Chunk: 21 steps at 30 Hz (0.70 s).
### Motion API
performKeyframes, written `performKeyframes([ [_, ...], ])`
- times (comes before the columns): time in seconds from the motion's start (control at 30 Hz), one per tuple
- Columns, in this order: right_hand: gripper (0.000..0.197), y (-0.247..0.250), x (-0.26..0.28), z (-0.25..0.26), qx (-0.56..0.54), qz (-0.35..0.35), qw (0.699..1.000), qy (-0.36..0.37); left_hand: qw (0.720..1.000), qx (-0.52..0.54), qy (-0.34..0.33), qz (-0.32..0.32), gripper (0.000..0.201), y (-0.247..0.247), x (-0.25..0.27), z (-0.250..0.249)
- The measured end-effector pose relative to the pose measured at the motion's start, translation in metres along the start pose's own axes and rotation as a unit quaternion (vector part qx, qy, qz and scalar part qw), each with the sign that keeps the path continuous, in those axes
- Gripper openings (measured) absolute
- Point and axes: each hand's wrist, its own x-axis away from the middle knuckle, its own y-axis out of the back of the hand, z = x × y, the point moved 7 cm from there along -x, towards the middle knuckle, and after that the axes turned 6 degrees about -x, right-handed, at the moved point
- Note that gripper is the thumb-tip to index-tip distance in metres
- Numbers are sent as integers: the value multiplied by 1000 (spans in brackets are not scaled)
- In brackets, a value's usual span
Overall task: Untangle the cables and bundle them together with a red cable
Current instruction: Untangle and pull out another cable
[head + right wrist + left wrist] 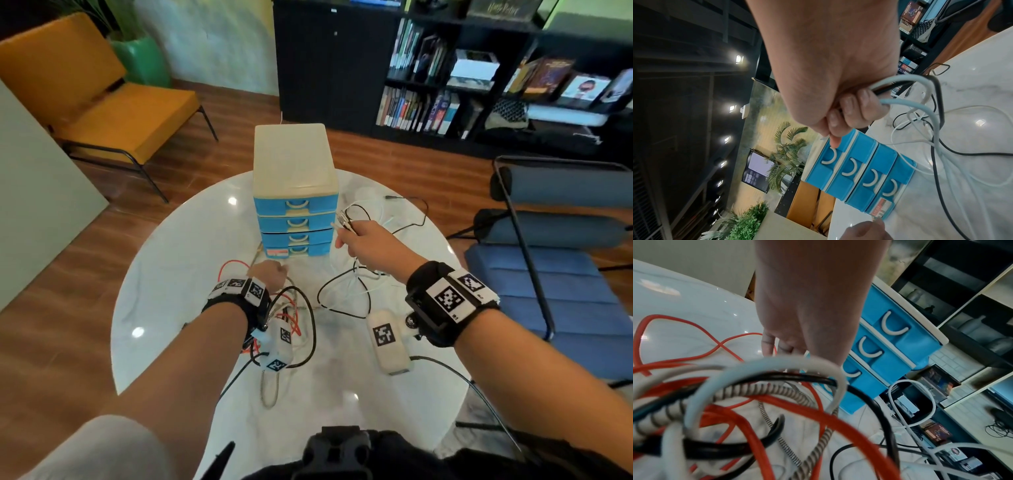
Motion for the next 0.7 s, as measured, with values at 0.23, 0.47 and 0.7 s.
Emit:
performKeyframes([
  [0.23,20,-20,-9,-5,-122,9,990,-70,964,229,89,-101,22,32,19,28],
  [0.47,28,-64,-7,6,-206,62,972,-95,784,619,21,52,24,31,78,-1],
  [0.7,25,-84,-2,1,-188,108,967,-136,808,579,-16,109,20,33,115,5],
])
